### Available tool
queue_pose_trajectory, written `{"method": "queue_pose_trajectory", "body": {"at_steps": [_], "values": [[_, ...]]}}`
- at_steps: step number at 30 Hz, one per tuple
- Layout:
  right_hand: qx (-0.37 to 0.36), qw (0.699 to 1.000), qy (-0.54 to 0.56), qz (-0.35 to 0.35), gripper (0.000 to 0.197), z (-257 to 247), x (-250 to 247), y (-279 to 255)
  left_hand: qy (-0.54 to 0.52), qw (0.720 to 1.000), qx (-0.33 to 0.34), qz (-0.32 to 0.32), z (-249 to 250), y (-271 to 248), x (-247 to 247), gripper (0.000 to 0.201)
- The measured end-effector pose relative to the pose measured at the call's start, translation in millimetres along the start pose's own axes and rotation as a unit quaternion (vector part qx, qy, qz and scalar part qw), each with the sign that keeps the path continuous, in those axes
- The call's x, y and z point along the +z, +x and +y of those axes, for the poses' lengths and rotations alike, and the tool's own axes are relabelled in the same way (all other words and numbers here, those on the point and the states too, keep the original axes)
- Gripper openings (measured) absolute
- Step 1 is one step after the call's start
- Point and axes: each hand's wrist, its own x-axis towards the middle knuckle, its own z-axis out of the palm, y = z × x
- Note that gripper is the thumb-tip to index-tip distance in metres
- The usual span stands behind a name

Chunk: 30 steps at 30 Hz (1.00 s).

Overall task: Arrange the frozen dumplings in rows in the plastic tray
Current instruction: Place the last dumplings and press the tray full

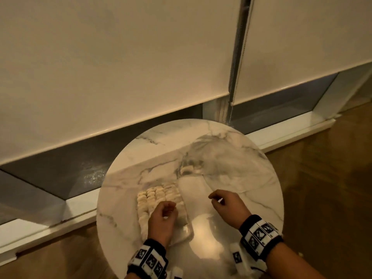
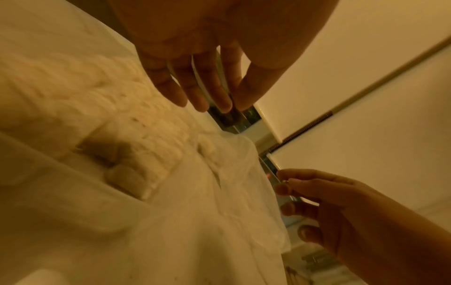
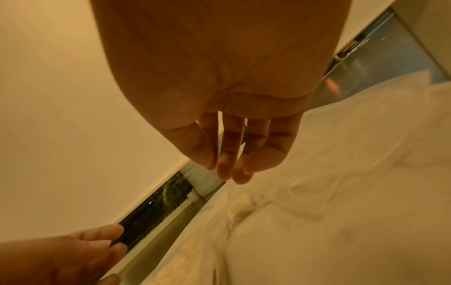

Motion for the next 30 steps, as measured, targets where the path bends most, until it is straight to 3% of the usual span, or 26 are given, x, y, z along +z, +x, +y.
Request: {"method": "queue_pose_trajectory", "body": {"at_steps": [3,6,9,11,13,16,21,26,30], "values": [[0.012,0.997,0.029,0.070,0.017,26.7,-34.5,-4.1,0.026,0.998,0.024,-0.057,17.4,-11.4,41.9,0.019],[0.021,0.981,0.044,0.187,0.012,52.7,-65.9,-8.4,0.088,0.987,0.029,-0.130,26.0,-23.2,79.9,0.017],[0.078,0.962,0.061,0.255,0.012,87.2,-99.3,-4.6,0.186,0.965,0.083,-0.164,33.2,-25.0,114.5,0.016],[0.142,0.970,0.047,0.191,0.009,114.8,-114.9,1.1,0.267,0.937,0.137,-0.182,37.5,-22.4,137.3,0.013],[0.178,0.980,0.011,0.086,0.002,137.3,-124.0,5.0,0.358,0.902,0.134,-0.202,45.0,-18.9,159.0,0.015],[0.164,0.986,-0.041,-0.007,0.025,151.8,-121.4,6.9,0.490,0.834,0.112,-0.227,53.3,-8.7,181.0,0.033],[0.108,0.988,-0.070,-0.087,0.050,153.3,-103.0,7.2,0.620,0.740,0.100,-0.240,54.0,12.2,205.4,0.059],[0.078,0.990,-0.076,-0.093,0.053,156.0,-102.2,10.8,0.653,0.716,0.079,-0.233,45.0,26.6,217.1,0.063],[0.060,0.991,-0.079,-0.092,0.052,159.9,-106.6,16.0,0.628,0.752,0.084,-0.182,53.6,26.6,217.5,0.065]]}}
